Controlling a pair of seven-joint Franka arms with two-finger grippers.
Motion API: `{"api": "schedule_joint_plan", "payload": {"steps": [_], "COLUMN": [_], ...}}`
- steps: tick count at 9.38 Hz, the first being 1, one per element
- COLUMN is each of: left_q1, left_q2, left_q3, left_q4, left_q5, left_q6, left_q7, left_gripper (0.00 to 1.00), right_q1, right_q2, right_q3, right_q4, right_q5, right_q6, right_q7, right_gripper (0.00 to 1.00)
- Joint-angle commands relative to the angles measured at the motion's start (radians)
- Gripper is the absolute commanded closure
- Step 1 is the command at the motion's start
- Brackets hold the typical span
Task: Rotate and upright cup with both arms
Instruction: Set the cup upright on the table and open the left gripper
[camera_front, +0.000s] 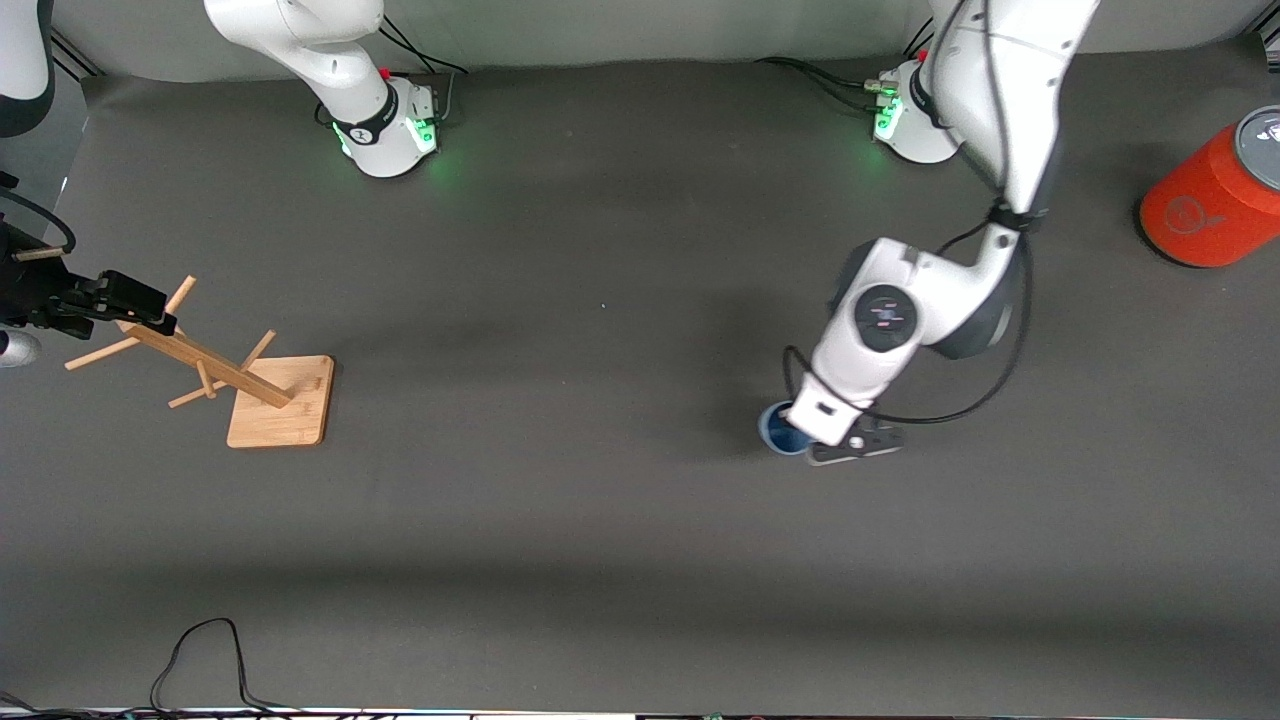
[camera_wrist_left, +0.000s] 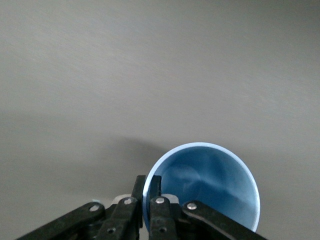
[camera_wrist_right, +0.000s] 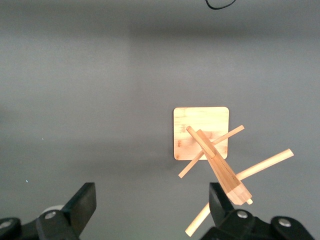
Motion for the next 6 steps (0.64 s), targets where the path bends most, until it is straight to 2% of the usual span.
{"api": "schedule_joint_plan", "payload": {"steps": [1,2,4,6], "left_q1": [-0.061,-0.060,-0.049,-0.044], "left_q2": [0.055,0.053,0.044,0.038], "left_q3": [0.022,0.020,0.022,0.020], "left_q4": [0.064,0.062,0.081,0.160], "left_q5": [0.125,0.158,0.158,0.148], "left_q6": [-0.018,-0.021,-0.057,-0.230], "left_q7": [-0.188,-0.201,-0.192,-0.170], "left_gripper": [1.00,0.01,0.00,0.00], "right_q1": [-0.003,-0.003,-0.003,-0.003], "right_q2": [0.002,0.002,0.002,0.002], "right_q3": [0.002,0.002,0.002,0.002], "right_q4": [0.006,0.006,0.006,0.006], "right_q5": [-0.004,-0.004,-0.004,-0.004], "right_q6": [0.002,0.002,0.002,0.002], "right_q7": [-0.006,-0.006,-0.006,-0.006], "right_gripper": [0.00,0.00,0.00,0.00]}}
